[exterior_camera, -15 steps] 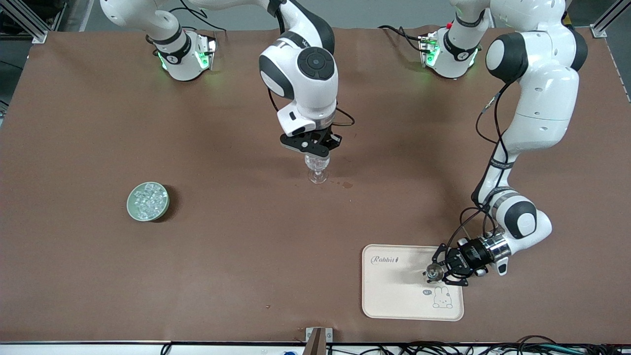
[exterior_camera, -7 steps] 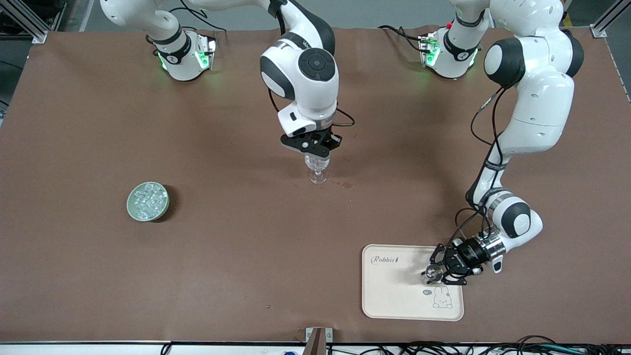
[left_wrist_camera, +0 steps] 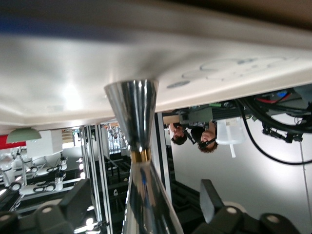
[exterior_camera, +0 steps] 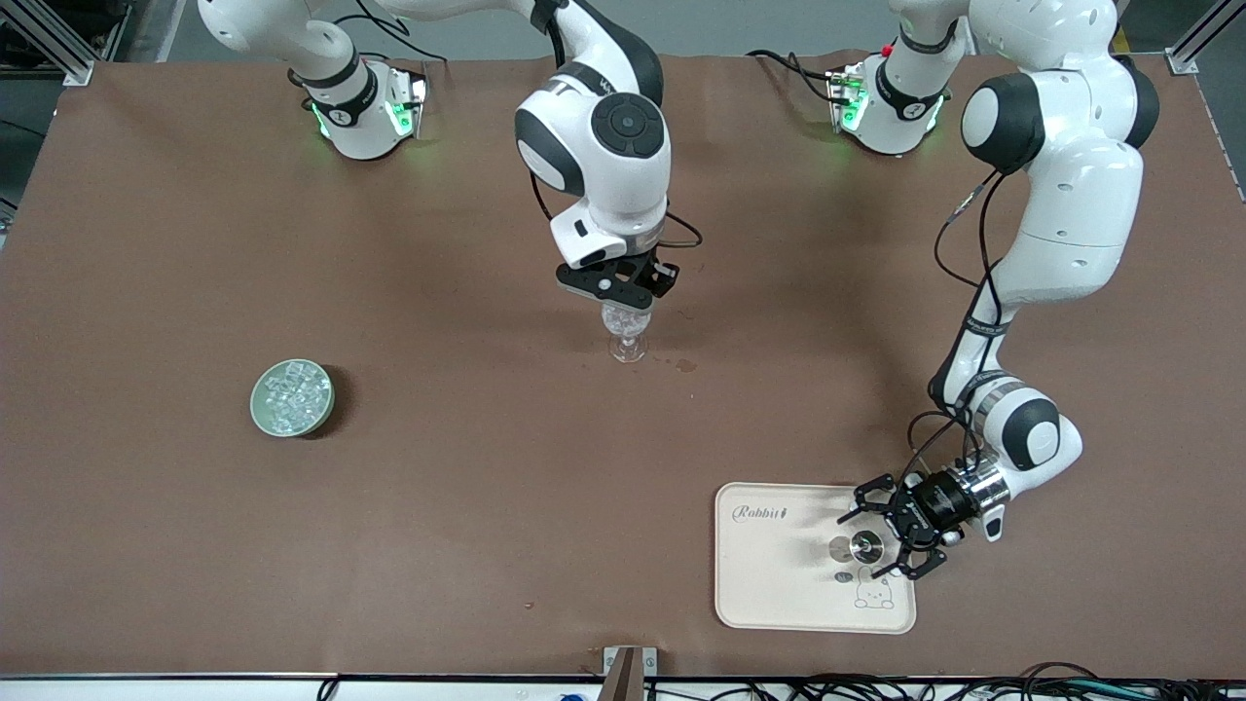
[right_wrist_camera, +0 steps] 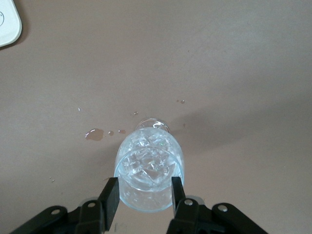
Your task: Pour wine and add ice with both arms
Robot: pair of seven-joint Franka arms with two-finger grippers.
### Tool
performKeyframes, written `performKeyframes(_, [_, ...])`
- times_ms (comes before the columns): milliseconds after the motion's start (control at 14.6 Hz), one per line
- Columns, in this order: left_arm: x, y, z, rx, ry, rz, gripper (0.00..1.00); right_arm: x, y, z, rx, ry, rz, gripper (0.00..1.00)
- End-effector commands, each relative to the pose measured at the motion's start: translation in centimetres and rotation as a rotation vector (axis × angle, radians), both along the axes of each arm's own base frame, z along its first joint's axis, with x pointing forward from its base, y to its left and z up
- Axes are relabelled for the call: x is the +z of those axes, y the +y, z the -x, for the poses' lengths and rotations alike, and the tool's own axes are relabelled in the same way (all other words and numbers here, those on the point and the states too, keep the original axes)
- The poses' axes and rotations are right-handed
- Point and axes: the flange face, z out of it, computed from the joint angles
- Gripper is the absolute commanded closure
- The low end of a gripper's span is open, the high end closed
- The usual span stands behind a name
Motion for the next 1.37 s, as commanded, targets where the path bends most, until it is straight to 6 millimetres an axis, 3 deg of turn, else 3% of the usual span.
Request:
performKeyframes(0, [1.5,1.9,1.2,-0.079,-0.008,-0.017,0.0,0.6,0.2,-0.1,-0.003,-0.021,0.007,0.35])
performKeyframes(68, [1.3,2.6,1.8,-0.113,-0.002,-0.034,0.0,1.1,-0.1,-0.4,-0.009,-0.026,0.002,0.24])
performKeyframes(137, [1.9,3.6,1.9,-0.136,-0.01,-0.05,0.0,1.9,-0.6,-0.9,-0.019,-0.034,-0.005,0.07])
performKeyframes(205, [2.4,3.8,1.9,-0.155,-0.015,-0.067,0.0,2.6,-1.5,-1.7,-0.031,-0.048,-0.005,0.0])
performKeyframes(342, [4.0,5.0,1.9,-0.212,-0.012,-0.141,0.0,6.4,-4.8,-3.8,-0.062,-0.11,0.011,0.0])
performKeyframes(479, [6.0,5.4,1.9,-0.295,-0.014,-0.245,0.0,10.7,-9.5,-5.8,-0.088,-0.162,0.075,0.0])
performKeyframes(616, [7.4,6.1,1.8,-0.312,-0.004,-0.284,0.0,15.3,-15.8,-7.9,-0.064,-0.165,0.101,0.0])
performKeyframes(684, [8.7,6.4,1.8,-0.342,-0.016,-0.335,0.0,17.6,-20.1,-9.0,-0.049,-0.152,0.113,0.0])
performKeyframes(889, [12.7,8.0,1.8,-0.415,-0.021,-0.486,0.0,22.3,-30.4,-11.3,-0.09,-0.16,0.094,0.0])
performKeyframes(1026, [15.6,8.2,2.2,-0.512,-0.049,-0.58,0.0,24.7,-36.4,-11.7,-0.054,-0.154,0.09,0.0])
performKeyframes(1231, [21.9,8.1,2.9,-0.608,-0.105,-0.706,0.0,27.9,-45.0,-10.7,0.006,-0.126,0.089,0.0])
performKeyframes(1300, [24.6,7.3,3.0,-0.642,-0.131,-0.78,0.0,28.7,-47.5,-10.3,0.018,-0.116,0.088,0.0])
